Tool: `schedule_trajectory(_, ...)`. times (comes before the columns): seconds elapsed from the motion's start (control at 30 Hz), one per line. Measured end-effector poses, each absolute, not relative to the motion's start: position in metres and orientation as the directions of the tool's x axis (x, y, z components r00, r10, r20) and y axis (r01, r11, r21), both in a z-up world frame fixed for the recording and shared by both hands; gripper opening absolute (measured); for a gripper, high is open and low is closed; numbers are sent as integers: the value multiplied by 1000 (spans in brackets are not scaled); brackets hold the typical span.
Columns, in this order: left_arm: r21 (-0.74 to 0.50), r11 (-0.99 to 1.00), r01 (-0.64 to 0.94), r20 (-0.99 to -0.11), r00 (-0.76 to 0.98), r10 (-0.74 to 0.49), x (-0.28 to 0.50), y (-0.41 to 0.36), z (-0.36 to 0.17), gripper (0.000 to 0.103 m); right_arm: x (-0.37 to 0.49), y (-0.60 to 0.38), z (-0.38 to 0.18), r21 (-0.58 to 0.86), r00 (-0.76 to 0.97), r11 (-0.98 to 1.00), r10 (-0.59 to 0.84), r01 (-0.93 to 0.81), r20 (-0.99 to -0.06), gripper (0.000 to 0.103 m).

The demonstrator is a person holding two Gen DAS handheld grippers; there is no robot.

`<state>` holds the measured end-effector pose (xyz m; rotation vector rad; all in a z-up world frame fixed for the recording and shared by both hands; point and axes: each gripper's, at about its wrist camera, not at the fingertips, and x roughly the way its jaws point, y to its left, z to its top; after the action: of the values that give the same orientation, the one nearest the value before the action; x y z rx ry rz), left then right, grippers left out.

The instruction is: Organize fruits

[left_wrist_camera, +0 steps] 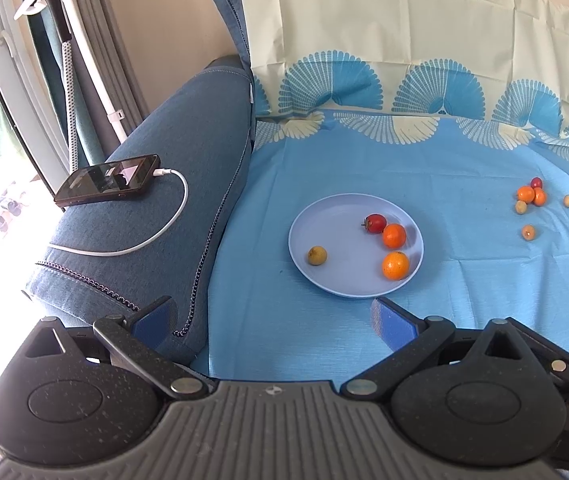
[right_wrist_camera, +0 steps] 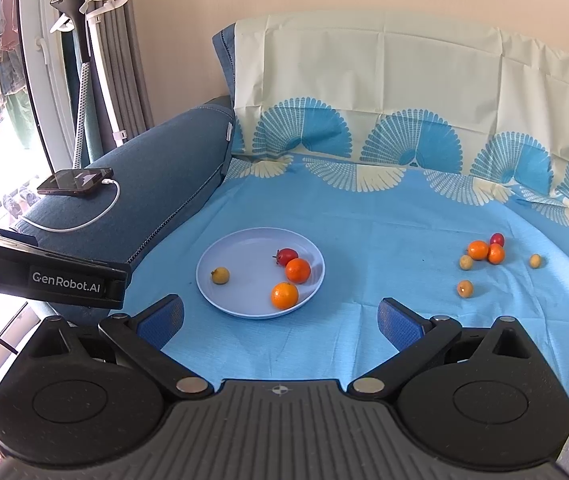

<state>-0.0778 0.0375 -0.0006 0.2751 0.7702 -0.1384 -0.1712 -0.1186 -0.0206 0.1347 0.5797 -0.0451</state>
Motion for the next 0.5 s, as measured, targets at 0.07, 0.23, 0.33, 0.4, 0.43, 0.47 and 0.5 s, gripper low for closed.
schedule_trajectory(0.07, 194, 955, 224, -705, 709, -23, -77, 37, -1, 103, -171, -118, -21, 114, 834, 990, -3, 80, -551, 102)
schedule_trajectory(0.23, 197, 953, 228, -709, 705, -22, -76, 36, -4, 103, -170, -119, -21, 118, 831, 990, -4, 83, -556, 102)
schedule_trajectory(0.33, 199, 952, 231, -713, 701, -21, -74, 35, -5, 103, -170, -119, -23, 120, 830, 989, -4, 85, -558, 102)
schedule_trajectory(0.4, 200, 952, 233, -716, 698, -20, -74, 35, -7, 103, -170, -119, -23, 123, 829, 989, -3, 87, -559, 102)
schedule_trajectory(0.43, 202, 951, 233, -718, 696, -18, -74, 34, -7, 103, -169, -120, -24, 125, 829, 988, -3, 88, -559, 102)
schedule_trajectory(0.47, 203, 951, 234, -720, 694, -17, -74, 34, -8, 103, -169, -120, -24, 127, 829, 988, -4, 90, -560, 102)
schedule_trajectory(0.5, 204, 950, 235, -721, 692, -16, -73, 33, -9, 103, -169, -120, -25, 129, 828, 987, -4, 92, -560, 102)
